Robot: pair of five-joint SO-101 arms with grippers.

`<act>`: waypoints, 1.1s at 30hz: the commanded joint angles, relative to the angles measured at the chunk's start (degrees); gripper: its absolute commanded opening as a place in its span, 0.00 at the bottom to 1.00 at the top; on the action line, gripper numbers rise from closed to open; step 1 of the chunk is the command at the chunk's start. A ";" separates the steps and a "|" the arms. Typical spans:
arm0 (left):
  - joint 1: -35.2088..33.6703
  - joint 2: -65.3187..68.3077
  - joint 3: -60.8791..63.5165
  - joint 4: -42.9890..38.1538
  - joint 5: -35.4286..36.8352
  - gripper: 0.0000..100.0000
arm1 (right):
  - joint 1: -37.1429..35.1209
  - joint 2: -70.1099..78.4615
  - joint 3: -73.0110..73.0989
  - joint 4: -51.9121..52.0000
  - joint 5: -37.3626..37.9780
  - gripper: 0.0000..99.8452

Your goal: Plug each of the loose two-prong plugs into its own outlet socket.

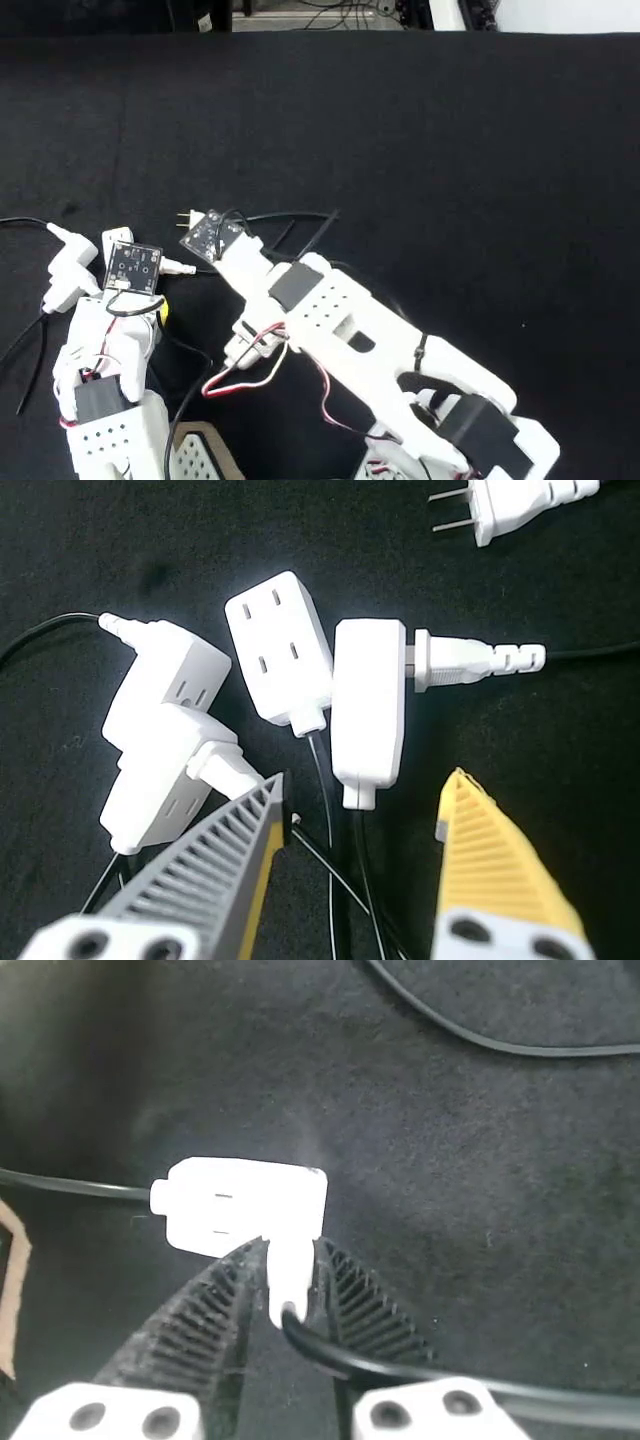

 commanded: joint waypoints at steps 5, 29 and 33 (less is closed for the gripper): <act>-0.40 -0.53 1.10 0.26 -0.62 0.24 | -0.79 4.00 -3.47 0.35 0.35 0.01; -0.57 -0.53 1.10 0.26 -0.62 0.24 | -6.51 13.85 -5.76 -2.55 2.37 0.18; -0.57 -0.53 1.10 0.35 -0.62 0.24 | -6.42 10.24 -5.93 -1.23 2.02 0.39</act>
